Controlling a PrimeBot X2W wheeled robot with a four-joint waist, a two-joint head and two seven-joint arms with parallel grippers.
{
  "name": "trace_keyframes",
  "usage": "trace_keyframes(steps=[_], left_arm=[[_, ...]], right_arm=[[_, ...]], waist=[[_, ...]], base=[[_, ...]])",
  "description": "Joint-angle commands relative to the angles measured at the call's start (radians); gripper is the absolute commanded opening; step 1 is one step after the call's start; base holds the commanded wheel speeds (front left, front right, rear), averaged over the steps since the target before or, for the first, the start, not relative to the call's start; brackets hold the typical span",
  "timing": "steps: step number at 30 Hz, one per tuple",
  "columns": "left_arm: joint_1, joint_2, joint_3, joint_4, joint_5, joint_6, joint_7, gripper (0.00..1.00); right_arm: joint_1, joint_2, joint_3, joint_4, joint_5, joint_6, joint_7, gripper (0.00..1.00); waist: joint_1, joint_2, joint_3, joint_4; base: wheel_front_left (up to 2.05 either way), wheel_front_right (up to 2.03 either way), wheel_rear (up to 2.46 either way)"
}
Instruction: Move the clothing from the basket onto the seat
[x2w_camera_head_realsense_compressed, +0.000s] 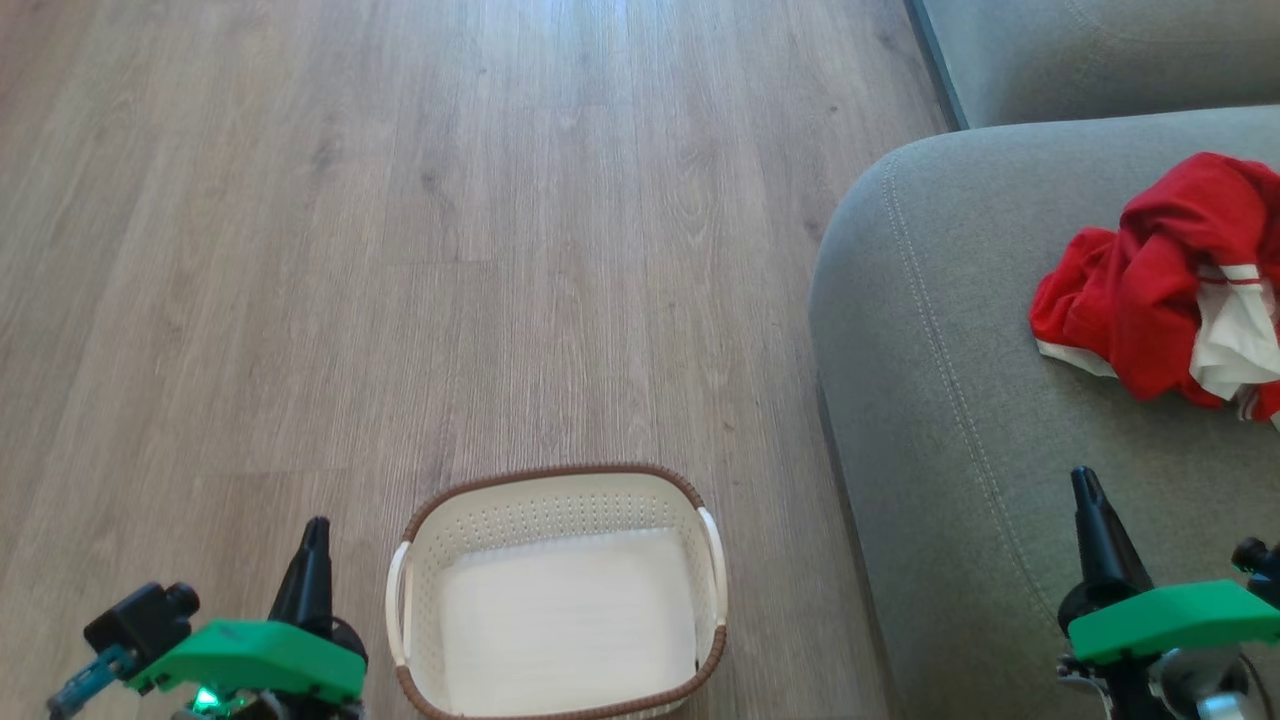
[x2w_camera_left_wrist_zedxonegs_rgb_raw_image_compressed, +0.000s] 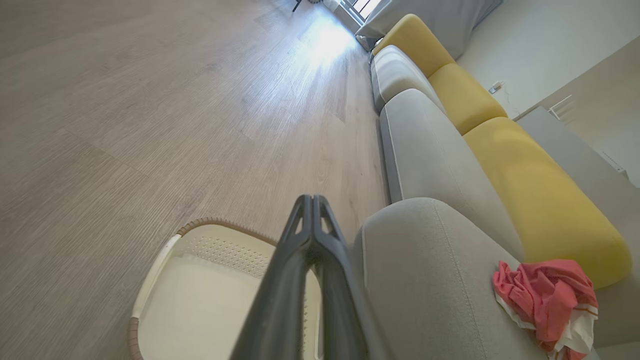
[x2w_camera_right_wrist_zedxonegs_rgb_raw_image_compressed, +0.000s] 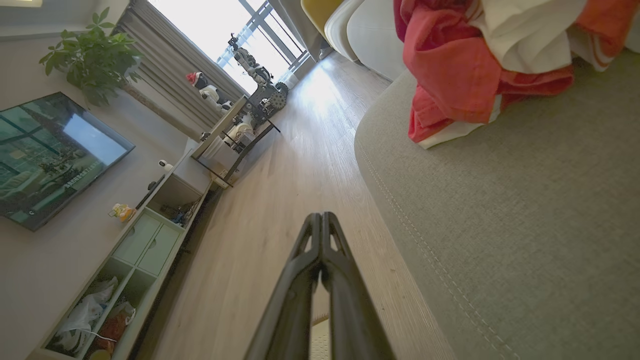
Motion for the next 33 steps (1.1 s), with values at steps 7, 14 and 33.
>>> trace_keyframes(steps=[7,14,33], left_arm=[[-0.071,-0.005,0.052,-0.024,-0.083,-0.022,0.022,0.0],[-0.081,-0.013,0.072,-0.018,-0.154,-0.035,0.042,0.0],[-0.11,-0.038,0.133,-0.003,-0.357,-0.074,0.099,0.0]], right_arm=[[-0.061,0.004,-0.004,-0.025,0.084,0.0,0.027,0.0],[-0.071,0.011,-0.01,-0.02,0.155,0.0,0.047,0.0],[-0.1,0.032,-0.025,-0.005,0.358,0.0,0.105,0.0]], waist=[[0.0,0.0,0.001,0.0],[0.0,0.0,0.002,0.0],[0.0,0.0,0.005,-0.001]], base=[[0.0,0.0,0.0],[0.0,0.0,0.0],[0.0,0.0,0.0]])
